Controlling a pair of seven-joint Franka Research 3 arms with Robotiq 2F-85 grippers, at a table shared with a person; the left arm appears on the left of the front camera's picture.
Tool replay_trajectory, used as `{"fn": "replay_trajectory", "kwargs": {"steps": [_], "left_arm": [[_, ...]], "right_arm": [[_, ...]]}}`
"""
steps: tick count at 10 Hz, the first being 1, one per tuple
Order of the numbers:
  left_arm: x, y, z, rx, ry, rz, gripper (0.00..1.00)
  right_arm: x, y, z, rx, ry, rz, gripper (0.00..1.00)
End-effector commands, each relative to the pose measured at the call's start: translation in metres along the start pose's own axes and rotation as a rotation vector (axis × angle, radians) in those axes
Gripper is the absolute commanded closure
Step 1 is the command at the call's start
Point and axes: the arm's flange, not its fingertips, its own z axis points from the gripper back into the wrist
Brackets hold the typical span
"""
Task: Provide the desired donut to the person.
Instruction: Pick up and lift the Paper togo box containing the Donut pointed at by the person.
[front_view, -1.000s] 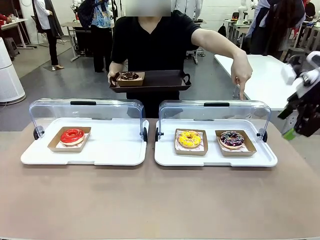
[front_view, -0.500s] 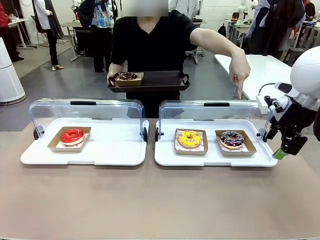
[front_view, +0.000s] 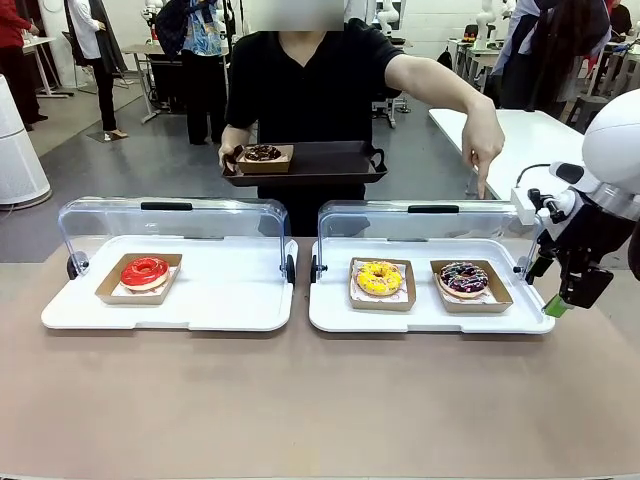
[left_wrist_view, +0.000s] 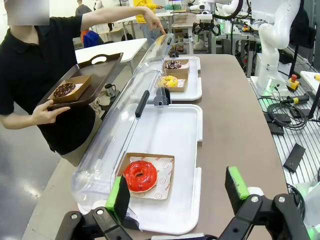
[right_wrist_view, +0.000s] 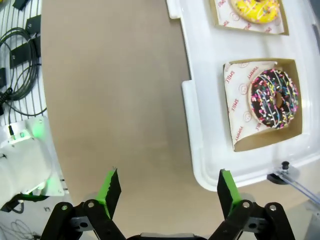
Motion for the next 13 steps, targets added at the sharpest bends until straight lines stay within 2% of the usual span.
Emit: {"fn": "replay_trajectory", "kwargs": {"steps": [1,2,3,8,11,13], "left_arm": [[0.001,0.0,0.001,0.01,0.006,0.009,0.0],[0.001,0.0,0.001,0.01,0.006,0.009,0.0],[0.001,0.0,0.001,0.01,0.006,0.009,0.0],[0.001,0.0,0.001,0.01,0.006,0.009,0.0],[0.001,0.0,0.001,0.01,0.006,0.009,0.0],[0.001,0.0,0.001,0.01,0.006,0.009,0.0]], "right_arm": [[-0.001,0.0,0.0,-0.001,0.001,-0.002,0.0],[0.011,0.007,-0.003,-0.03,0.061,0.056,0.0],[0.016,0.003,-0.013,-0.018,0.08,0.045,0.0],[0.026,-0.042,-0.076,0.032,0.167,0.043,0.0],[0.03,-0.063,-0.093,0.038,0.184,0.094,0.0],[0.033,-0.067,-0.091,0.029,0.167,0.057,0.0]]}}
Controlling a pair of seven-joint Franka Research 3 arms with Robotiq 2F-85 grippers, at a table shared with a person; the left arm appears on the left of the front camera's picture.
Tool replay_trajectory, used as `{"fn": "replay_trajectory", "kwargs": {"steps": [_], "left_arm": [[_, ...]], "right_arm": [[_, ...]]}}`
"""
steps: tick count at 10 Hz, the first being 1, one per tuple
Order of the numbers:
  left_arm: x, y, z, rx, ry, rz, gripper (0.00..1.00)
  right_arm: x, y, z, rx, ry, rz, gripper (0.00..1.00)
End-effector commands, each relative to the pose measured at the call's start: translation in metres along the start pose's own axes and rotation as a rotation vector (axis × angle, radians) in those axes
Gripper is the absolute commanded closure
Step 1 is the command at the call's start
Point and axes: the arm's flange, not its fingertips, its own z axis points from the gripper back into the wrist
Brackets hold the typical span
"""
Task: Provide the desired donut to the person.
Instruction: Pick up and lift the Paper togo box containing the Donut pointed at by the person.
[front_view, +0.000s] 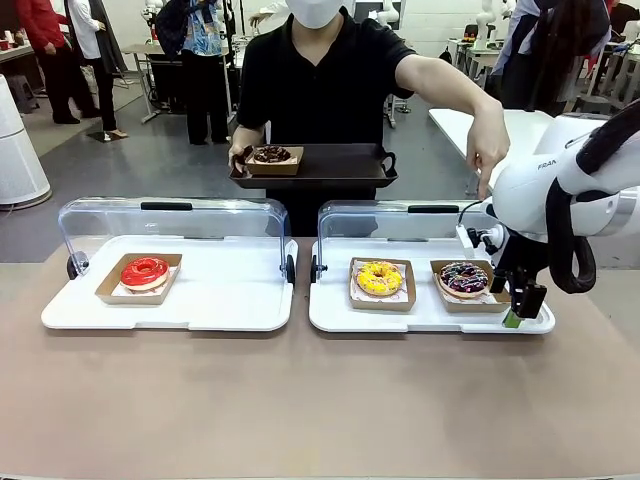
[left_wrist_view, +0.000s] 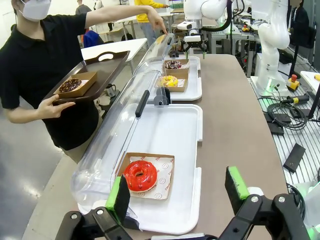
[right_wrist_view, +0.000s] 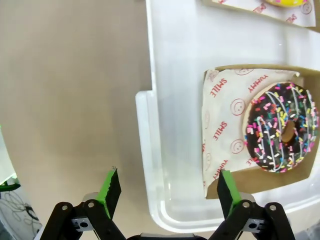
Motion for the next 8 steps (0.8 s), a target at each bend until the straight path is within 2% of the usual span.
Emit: {"fn": "replay_trajectory", "kwargs": {"steps": [1,8], "left_arm": [[0.0014,0.0002,0.0011,0.01,0.006,0.008,0.0],[0.0014,0.0002,0.0011,0.01,0.006,0.008,0.0]], "right_arm": [[-0.0012,0.0033,-0.002,0.005,0.001,0.002,0.0],[-0.0041,-0.0035,-0.0037,0.02,-0.016,0.019,0.0]]}}
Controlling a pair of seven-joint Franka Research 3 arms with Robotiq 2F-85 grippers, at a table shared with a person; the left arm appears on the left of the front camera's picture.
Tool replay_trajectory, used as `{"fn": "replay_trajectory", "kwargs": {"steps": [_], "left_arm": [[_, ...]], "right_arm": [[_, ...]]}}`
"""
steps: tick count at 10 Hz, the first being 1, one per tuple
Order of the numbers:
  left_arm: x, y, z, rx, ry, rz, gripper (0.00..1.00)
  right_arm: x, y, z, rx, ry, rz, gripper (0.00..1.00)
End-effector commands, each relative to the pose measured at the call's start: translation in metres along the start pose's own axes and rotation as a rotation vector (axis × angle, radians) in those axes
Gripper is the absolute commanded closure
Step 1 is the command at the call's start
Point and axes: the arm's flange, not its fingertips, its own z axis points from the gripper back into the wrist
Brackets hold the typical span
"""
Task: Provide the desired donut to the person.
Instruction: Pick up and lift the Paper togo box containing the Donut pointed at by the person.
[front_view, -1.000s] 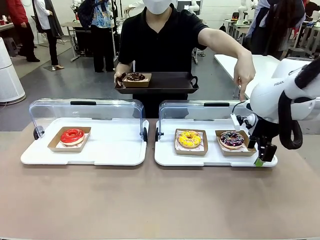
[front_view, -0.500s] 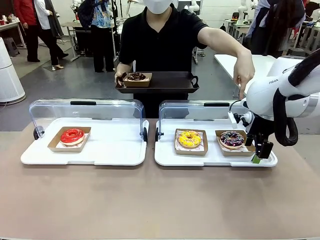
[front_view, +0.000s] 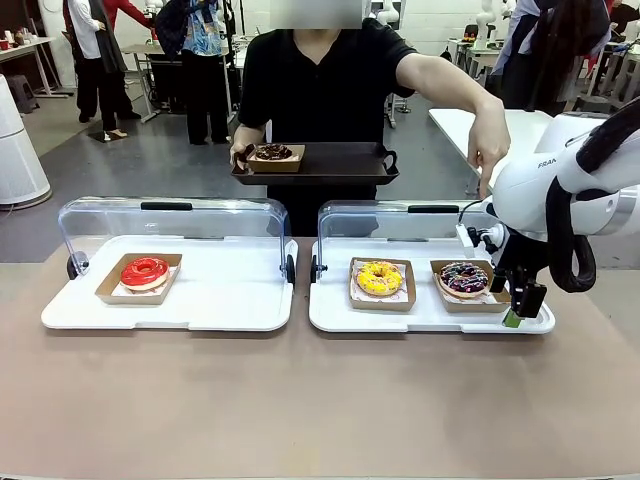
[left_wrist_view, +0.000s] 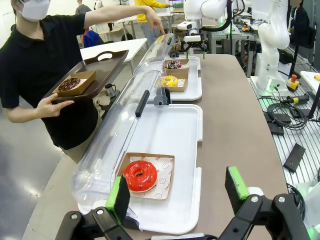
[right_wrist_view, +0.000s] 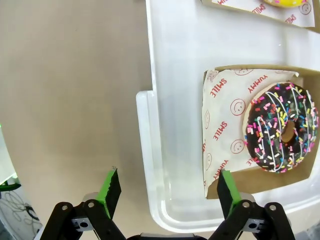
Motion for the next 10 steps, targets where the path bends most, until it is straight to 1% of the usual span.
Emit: {"fn": "replay_trajectory", "kwargs": {"steps": [1,5,10], "left_arm": [[0.001,0.0,0.001,0.01,0.006,0.008,0.0],[0.001,0.0,0.001,0.01,0.006,0.008,0.0],[0.001,0.0,0.001,0.01,0.006,0.008,0.0]], "right_arm": [[-0.007,-0.011,-0.004,0.007,-0.02,0.001,0.0],[-0.017,-0.03,-0.007,-0.021,-0.053,-0.032,0.0],[-0.02,-0.048,-0.017,-0.013,-0.084,-0.038,0.0]]}}
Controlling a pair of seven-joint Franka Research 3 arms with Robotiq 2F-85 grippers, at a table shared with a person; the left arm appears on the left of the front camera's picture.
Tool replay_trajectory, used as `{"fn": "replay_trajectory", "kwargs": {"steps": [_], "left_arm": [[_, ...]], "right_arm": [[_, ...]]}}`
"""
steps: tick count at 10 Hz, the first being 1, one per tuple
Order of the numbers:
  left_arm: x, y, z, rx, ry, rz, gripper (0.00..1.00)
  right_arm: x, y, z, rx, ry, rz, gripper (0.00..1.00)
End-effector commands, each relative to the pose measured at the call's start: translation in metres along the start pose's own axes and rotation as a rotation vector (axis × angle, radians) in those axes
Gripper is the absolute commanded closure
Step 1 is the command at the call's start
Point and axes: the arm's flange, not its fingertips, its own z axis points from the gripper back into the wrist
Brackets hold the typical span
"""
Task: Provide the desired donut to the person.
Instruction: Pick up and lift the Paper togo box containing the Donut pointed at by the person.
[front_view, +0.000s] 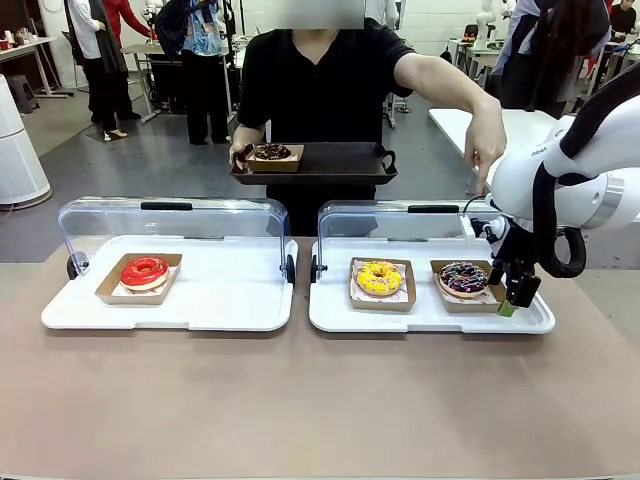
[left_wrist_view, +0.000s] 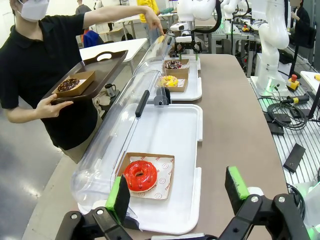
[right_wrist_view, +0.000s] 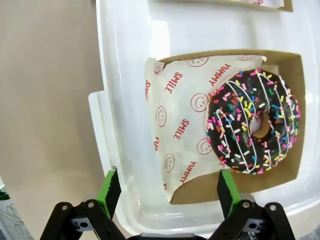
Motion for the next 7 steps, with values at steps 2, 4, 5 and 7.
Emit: {"fn": "replay_trajectory", "kwargs": {"steps": [2,4,5,7], "left_arm": [[0.001,0.0,0.001,0.01,0.006,0.008,0.0],[0.001,0.0,0.001,0.01,0.006,0.008,0.0],[0.001,0.0,0.001,0.01,0.006,0.008,0.0],[0.001,0.0,0.001,0.01,0.006,0.008,0.0]], "right_arm": [[-0.005,-0.005,-0.005,-0.01,0.001,0.013,0.0],[-0.005,-0.005,-0.005,-0.014,0.005,0.021,0.0],[-0.005,-0.006,-0.008,-0.009,-0.001,0.024,0.0],[-0.006,-0.008,-0.018,0.016,0.005,0.031,0.0]]}}
